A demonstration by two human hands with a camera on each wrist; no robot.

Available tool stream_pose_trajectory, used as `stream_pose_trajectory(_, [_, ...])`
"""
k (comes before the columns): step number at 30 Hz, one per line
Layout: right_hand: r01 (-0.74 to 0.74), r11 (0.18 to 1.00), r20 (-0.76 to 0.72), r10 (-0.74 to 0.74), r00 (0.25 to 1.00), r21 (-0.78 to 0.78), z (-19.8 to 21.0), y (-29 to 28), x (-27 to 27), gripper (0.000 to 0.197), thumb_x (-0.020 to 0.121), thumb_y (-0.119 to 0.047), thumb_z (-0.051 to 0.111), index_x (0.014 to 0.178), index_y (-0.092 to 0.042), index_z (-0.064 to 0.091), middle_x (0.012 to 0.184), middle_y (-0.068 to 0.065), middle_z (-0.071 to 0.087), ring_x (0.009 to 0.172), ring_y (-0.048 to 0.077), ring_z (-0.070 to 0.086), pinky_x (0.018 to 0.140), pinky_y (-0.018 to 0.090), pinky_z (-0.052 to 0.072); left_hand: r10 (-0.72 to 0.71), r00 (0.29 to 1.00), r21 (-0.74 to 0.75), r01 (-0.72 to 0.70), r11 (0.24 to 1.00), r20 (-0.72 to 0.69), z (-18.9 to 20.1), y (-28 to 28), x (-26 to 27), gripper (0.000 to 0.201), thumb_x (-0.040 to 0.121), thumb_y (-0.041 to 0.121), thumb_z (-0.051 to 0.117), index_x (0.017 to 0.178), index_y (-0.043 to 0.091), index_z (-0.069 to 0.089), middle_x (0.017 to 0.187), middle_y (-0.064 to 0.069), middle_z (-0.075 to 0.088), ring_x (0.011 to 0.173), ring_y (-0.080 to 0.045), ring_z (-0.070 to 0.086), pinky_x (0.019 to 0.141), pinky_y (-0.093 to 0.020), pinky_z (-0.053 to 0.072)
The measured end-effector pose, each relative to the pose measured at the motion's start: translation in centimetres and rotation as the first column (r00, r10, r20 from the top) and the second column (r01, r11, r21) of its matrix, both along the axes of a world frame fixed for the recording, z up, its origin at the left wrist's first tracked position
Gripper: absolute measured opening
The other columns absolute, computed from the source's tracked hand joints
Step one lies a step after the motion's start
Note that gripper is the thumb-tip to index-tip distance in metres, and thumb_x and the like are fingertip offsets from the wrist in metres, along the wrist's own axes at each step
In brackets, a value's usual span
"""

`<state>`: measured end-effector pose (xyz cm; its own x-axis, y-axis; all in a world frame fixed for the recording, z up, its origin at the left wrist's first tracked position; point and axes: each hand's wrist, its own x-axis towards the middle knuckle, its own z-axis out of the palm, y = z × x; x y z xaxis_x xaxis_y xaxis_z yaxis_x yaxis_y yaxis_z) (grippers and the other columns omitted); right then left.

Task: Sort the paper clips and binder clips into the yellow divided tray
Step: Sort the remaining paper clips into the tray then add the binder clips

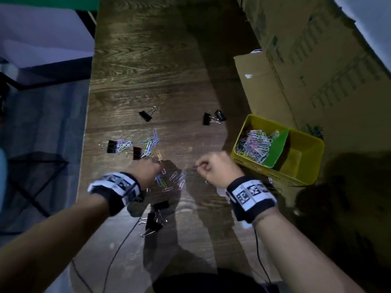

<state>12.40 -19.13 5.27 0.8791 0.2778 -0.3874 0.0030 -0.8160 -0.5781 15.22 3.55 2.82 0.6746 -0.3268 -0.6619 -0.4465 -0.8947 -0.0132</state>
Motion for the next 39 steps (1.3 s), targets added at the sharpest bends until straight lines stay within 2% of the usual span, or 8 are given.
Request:
stream_pose_trajectory(4, [-0.102,0.983,-0.177,0.075,0.981,-0.149,-3.7,4.8,-2.2,0.055,0.088,-0.024,0.061,0.137,-0.012,0.038,0.136,0.016,0.045,0.120,0.035,0.049,0.097,0.040,0.044,-0.011,0.996,0.031,0.009,0.999,0.089,-2.7,-1.2,-2.2,0.048,0.086,0.001,0.047,0.131,0.011,0.032,0.142,-0.021,0.024,0.127,-0.036,0.032,0.100,-0.043,0.039])
stream_pose_trajectory(7, [-0.045,0.986,-0.136,0.023,0.990,-0.162,-5.5,7.0,-3.2,0.084,0.083,-0.028,0.067,0.146,-0.007,0.016,0.146,0.017,0.027,0.132,0.038,0.034,0.106,0.043,0.035,0.029,0.993,-0.087,-0.019,0.996,0.112,-4.1,-2.4,-2.8,0.046,0.083,0.006,0.054,0.125,0.005,0.037,0.131,-0.021,0.035,0.123,-0.037,0.034,0.102,-0.041,0.037])
stream_pose_trajectory(13, [0.080,0.984,-0.067,-0.092,0.993,-0.162,-7.4,8.3,-3.8,0.106,0.073,-0.042,0.074,0.146,0.002,0.010,0.142,0.018,0.024,0.132,0.034,0.027,0.111,0.038,0.029,0.225,0.973,-0.497,-0.167,0.852,0.058,-4.2,-2.0,-2.3,0.051,0.075,0.001,0.055,0.125,0.010,0.049,0.116,-0.014,0.047,0.107,-0.033,0.050,0.092,-0.038,0.043])
stream_pose_trajectory(19, [0.084,0.981,-0.026,-0.090,0.996,-0.173,-7.8,8.7,-3.6,0.091,0.078,-0.043,0.071,0.144,-0.004,0.022,0.134,0.014,0.030,0.127,0.029,0.033,0.105,0.036,0.036,0.146,0.965,-0.298,-0.077,0.952,0.218,-4.3,2.4,-0.9,0.050,0.075,0.013,0.058,0.124,0.013,0.051,0.128,-0.013,0.040,0.115,-0.030,0.039,0.095,-0.044,0.041])
stream_pose_trajectory(26, [0.036,0.994,-0.041,-0.040,0.998,-0.099,-7.7,8.2,-2.6,0.059,0.085,-0.030,0.066,0.135,-0.010,0.042,0.128,0.012,0.040,0.117,0.030,0.047,0.096,0.035,0.041,0.226,0.962,-0.322,-0.168,0.932,0.152,-4.5,3.5,-0.5,0.042,0.079,0.010,0.060,0.120,0.012,0.053,0.124,-0.012,0.043,0.110,-0.030,0.042,0.096,-0.044,0.040])
stream_pose_trajectory(31, [0.058,0.987,-0.052,-0.067,0.996,-0.153,-7.4,8.9,-2.5,0.100,0.070,-0.050,0.074,0.144,-0.007,0.022,0.137,0.013,0.031,0.128,0.031,0.033,0.104,0.038,0.034,0.132,0.969,-0.260,-0.075,0.963,0.210,-4.1,1.5,-0.5,0.073,0.072,0.014,0.057,0.140,0.016,0.029,0.133,-0.015,0.035,0.120,-0.032,0.035,0.095,-0.045,0.038])
stream_pose_trajectory(33, [0.029,0.975,-0.019,-0.034,0.999,-0.221,-7.7,9.5,-2.9,0.109,0.066,-0.056,0.074,0.144,-0.004,0.019,0.136,0.014,0.030,0.131,0.031,0.027,0.105,0.039,0.035,0.116,0.976,-0.226,-0.072,0.971,0.184,-4.3,0.2,-0.8,0.072,0.075,0.018,0.057,0.140,0.014,0.027,0.133,-0.016,0.034,0.122,-0.033,0.033,0.098,-0.045,0.036])
stream_pose_trajectory(39, [0.059,0.988,-0.007,-0.061,0.998,-0.145,-8.1,8.1,-2.7,0.072,0.080,-0.036,0.070,0.139,-0.007,0.038,0.130,0.011,0.037,0.125,0.028,0.035,0.102,0.036,0.036,0.065,0.996,-0.379,-0.036,0.925,0.065,-5.0,-1.0,-2.0,0.071,0.074,0.017,0.065,0.137,0.010,0.035,0.129,-0.013,0.037,0.119,-0.029,0.039,0.102,-0.039,0.037])
